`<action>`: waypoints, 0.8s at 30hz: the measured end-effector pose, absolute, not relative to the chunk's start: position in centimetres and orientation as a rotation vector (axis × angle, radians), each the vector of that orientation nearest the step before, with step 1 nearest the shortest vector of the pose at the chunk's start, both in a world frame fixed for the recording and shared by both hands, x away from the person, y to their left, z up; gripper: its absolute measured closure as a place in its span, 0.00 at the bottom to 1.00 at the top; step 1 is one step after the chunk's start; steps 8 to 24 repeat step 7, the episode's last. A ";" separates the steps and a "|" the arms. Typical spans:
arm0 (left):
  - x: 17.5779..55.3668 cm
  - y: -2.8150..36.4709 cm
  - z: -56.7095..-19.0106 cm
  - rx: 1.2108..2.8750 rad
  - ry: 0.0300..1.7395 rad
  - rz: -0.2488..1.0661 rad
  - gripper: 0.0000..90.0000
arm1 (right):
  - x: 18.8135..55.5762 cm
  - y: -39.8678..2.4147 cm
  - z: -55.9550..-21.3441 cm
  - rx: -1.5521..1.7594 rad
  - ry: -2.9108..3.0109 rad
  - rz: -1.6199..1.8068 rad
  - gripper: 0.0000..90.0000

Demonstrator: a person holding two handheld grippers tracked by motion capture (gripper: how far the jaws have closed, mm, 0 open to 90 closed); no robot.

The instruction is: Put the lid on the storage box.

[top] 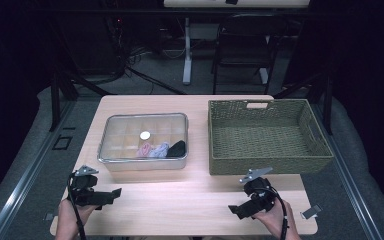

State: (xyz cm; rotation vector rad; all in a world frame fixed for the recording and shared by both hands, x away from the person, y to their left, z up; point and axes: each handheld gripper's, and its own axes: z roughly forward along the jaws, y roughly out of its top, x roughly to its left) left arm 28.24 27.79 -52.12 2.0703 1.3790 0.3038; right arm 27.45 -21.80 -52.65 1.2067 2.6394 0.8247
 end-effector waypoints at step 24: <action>28.7 27.4 -53.4 2.127 1.380 0.324 0.00 | 27.8 -24.3 -54.6 1.318 2.598 0.700 0.00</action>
